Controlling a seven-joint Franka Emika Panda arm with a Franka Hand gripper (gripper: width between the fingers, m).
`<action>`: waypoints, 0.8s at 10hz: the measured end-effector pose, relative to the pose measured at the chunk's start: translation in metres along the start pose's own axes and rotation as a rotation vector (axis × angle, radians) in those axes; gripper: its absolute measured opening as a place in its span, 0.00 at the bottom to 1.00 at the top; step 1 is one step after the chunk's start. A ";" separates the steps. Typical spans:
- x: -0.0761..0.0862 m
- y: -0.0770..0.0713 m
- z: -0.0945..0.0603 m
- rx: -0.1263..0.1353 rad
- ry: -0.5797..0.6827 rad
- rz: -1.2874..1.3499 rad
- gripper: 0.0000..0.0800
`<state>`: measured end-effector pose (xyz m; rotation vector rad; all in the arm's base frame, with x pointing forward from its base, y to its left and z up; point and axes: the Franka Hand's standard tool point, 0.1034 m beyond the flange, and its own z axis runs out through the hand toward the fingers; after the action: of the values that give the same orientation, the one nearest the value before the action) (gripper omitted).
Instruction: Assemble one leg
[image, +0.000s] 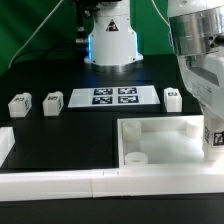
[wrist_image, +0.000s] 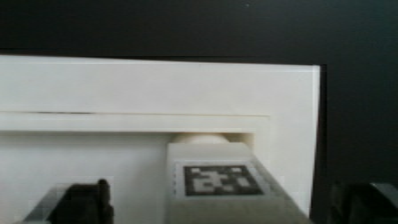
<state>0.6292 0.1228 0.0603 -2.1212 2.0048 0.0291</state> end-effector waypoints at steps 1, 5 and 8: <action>-0.001 0.002 0.001 -0.007 -0.001 -0.053 0.80; -0.002 0.001 -0.004 -0.005 0.029 -0.617 0.81; 0.001 0.001 -0.003 -0.023 0.044 -0.929 0.81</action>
Offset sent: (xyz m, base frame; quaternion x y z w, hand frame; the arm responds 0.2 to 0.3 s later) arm -0.0119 0.0147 0.0096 -0.0521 0.0207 -0.5053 0.8611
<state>0.6276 0.1208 0.0628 -2.8475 0.8631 -0.1449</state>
